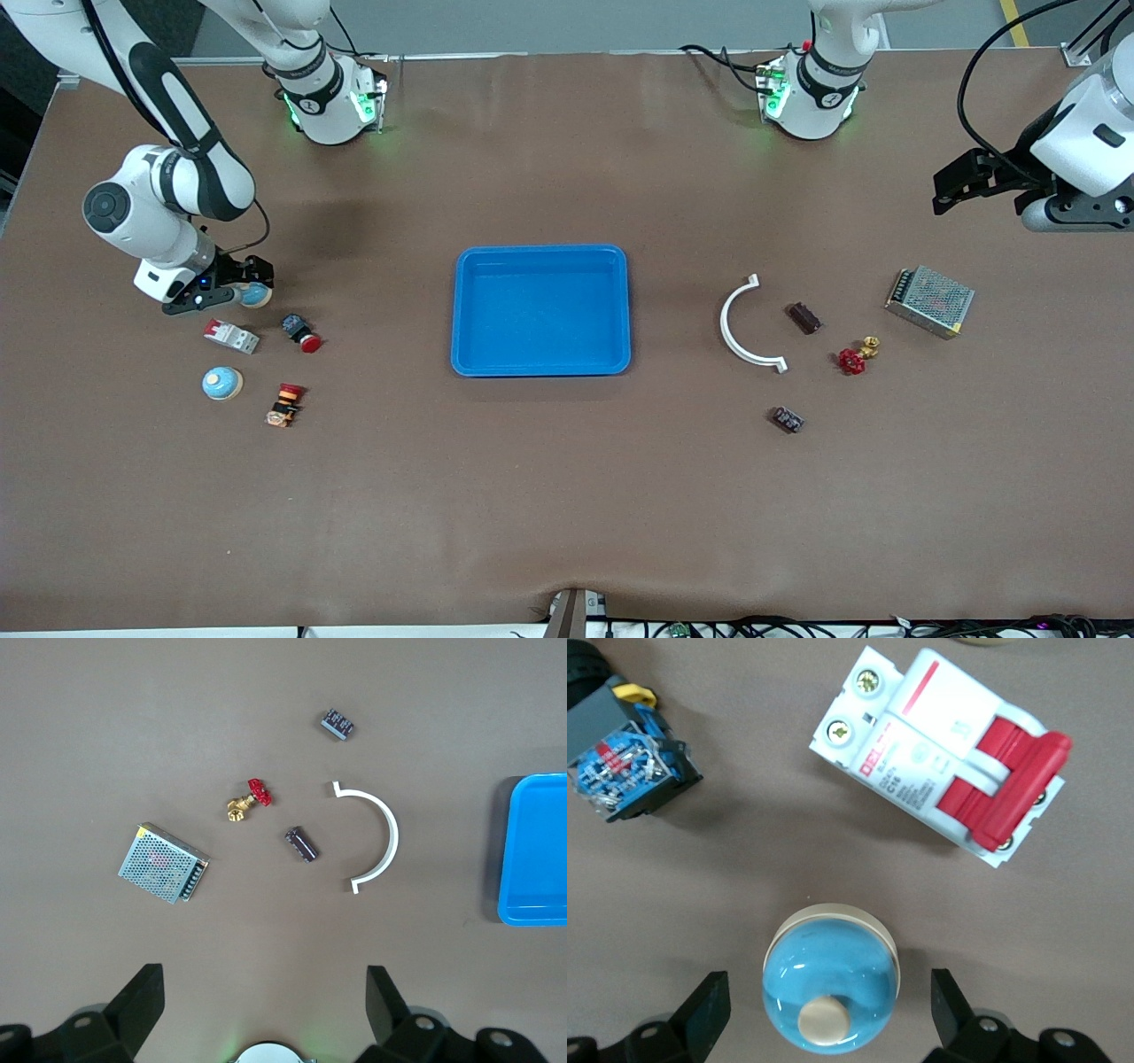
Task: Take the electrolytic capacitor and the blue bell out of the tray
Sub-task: 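Lower the bell onto the table and open the right gripper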
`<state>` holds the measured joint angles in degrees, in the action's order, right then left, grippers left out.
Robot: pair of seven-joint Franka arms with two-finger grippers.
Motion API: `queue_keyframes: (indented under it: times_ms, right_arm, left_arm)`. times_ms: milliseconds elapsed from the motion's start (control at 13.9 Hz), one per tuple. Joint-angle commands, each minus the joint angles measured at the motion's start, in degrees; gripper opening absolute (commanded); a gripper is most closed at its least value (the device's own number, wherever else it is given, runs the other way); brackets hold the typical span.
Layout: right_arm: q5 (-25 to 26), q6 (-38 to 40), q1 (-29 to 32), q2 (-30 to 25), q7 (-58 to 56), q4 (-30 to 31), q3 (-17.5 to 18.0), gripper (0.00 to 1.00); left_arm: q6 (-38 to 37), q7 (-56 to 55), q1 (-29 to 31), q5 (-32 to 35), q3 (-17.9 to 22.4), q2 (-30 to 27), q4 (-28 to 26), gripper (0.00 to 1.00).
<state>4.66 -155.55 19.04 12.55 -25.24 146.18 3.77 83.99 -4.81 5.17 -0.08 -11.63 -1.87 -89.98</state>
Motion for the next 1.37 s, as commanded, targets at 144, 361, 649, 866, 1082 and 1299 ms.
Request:
queue_keyframes:
  times_ms: [144,361,649,866,1082,1299]
  right_arm:
    - [1.0,0.0,0.9,-0.7,0.2,-0.5,1.0,1.00]
    - [1.0,0.2,0.9,-1.3,0.5,-1.2,1.1,1.00]
    - [1.0,6.4,-2.1,-2.3,5.4,-4.5,1.3,1.00]
    - [0.9,10.2,-4.1,-2.8,8.4,-7.5,1.4,1.00]
    - [0.7,20.0,-6.6,-4.6,11.3,-13.5,1.4,1.00]
    - [0.1,33.7,-8.3,-5.3,13.2,-22.8,1.3,1.00]
  left_arm:
    - [0.2,0.3,0.3,-1.2,-0.1,-1.2,-0.8,1.00]
    - [0.2,0.3,0.3,-1.2,-0.1,-1.2,-0.8,1.00]
    - [0.2,0.3,0.4,-1.2,-0.1,-1.2,-0.8,1.00]
    - [0.2,0.3,0.4,-1.2,-0.1,-1.2,-0.9,1.00]
    - [0.2,0.4,0.5,-1.2,-0.1,-1.2,-0.9,1.00]
    - [0.1,0.5,0.7,-1.2,-0.1,-1.3,-0.9,1.00]
